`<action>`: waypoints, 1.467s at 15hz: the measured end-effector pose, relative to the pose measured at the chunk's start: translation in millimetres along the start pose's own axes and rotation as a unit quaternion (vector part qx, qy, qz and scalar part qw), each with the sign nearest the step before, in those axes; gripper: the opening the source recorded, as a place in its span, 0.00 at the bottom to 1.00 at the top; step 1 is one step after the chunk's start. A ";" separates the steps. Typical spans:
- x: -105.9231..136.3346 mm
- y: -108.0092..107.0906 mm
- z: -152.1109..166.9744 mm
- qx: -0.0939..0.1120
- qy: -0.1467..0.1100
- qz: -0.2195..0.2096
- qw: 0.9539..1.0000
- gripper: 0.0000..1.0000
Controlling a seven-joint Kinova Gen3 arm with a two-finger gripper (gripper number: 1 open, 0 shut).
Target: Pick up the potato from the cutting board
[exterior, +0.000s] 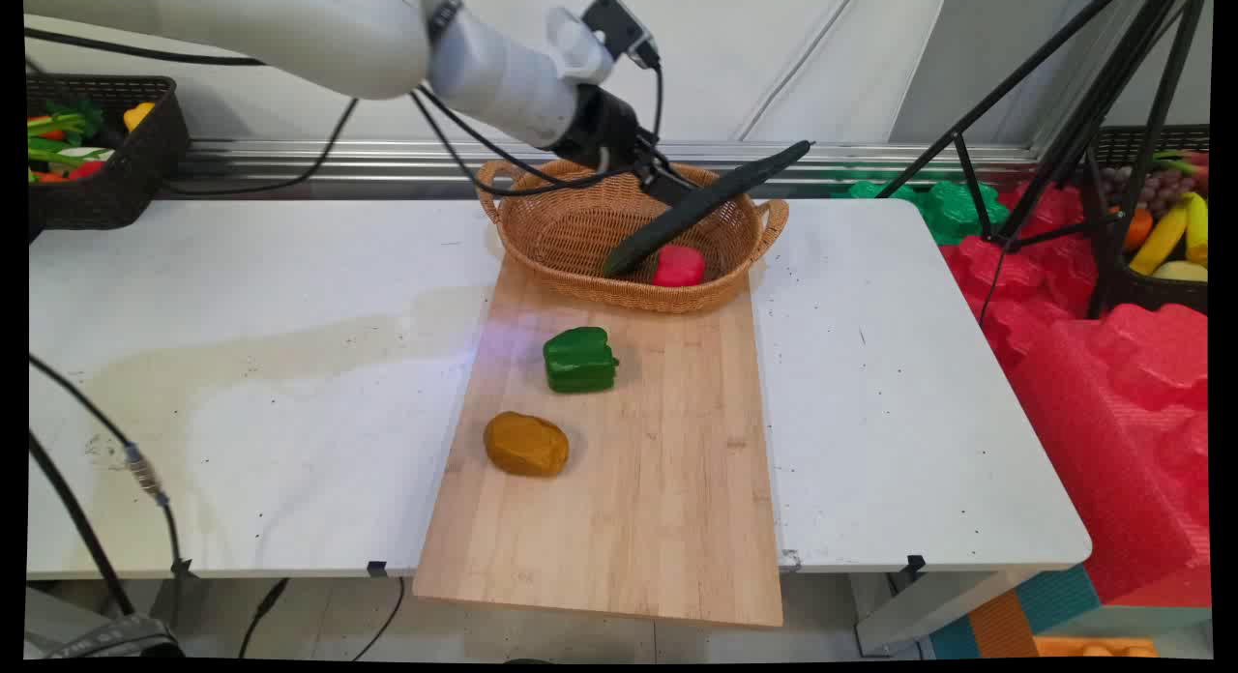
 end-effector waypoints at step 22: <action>-101.4 90.3 -145.7 -0.137 -0.164 0.150 0.965 1.00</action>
